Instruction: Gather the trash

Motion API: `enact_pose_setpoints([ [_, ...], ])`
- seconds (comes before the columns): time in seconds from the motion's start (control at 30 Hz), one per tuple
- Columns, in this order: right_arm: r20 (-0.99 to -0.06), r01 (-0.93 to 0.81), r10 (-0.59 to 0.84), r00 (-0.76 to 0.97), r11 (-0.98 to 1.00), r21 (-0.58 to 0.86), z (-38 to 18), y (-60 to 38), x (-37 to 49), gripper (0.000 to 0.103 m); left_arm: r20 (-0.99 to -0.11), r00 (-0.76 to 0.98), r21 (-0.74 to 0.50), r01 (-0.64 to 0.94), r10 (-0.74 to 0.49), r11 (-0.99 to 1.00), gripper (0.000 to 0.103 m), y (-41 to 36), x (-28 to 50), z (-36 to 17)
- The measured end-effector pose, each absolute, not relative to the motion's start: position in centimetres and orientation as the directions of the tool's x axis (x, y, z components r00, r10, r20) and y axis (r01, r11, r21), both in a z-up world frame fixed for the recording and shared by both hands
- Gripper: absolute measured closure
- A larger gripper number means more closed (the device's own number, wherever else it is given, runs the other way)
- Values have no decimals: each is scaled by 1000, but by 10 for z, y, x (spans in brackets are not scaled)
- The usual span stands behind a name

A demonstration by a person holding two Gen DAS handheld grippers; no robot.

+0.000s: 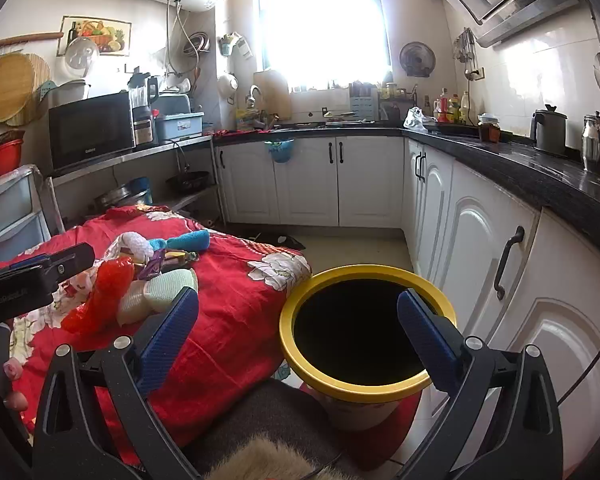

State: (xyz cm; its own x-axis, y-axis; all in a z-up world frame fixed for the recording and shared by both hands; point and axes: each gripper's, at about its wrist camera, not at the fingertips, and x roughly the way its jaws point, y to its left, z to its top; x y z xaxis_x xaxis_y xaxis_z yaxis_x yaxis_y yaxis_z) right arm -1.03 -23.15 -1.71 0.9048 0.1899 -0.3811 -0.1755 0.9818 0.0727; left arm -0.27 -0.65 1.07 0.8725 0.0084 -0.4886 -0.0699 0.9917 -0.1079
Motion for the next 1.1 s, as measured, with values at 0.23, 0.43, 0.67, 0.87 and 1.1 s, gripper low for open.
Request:
enact_pose_setpoints([
  [0.23, -380, -175, 190, 905, 982, 73, -17, -232, -11, 6, -482, 876, -104, -68, 10, 992, 11, -8, -3, 14],
  [0.43, -377, -174, 189, 907, 982, 73, -17, -232, -10, 6, -481, 877, -105, -69, 10, 992, 11, -8, -3, 14],
  [0.67, -377, -175, 190, 907, 982, 74, -16, -233, -10, 6, -479, 878, -105, -69, 10, 992, 11, -8, -3, 15],
  [0.87, -376, -176, 191, 907, 982, 74, -16, -233, -10, 6, -480, 877, -107, -70, 10, 992, 11, -8, -4, 15],
  [1.1, -380, -180, 194, 905, 981, 72, -15, -231, -9, 6, -481, 877, -108, -69, 9, 992, 11, -8, -4, 14],
])
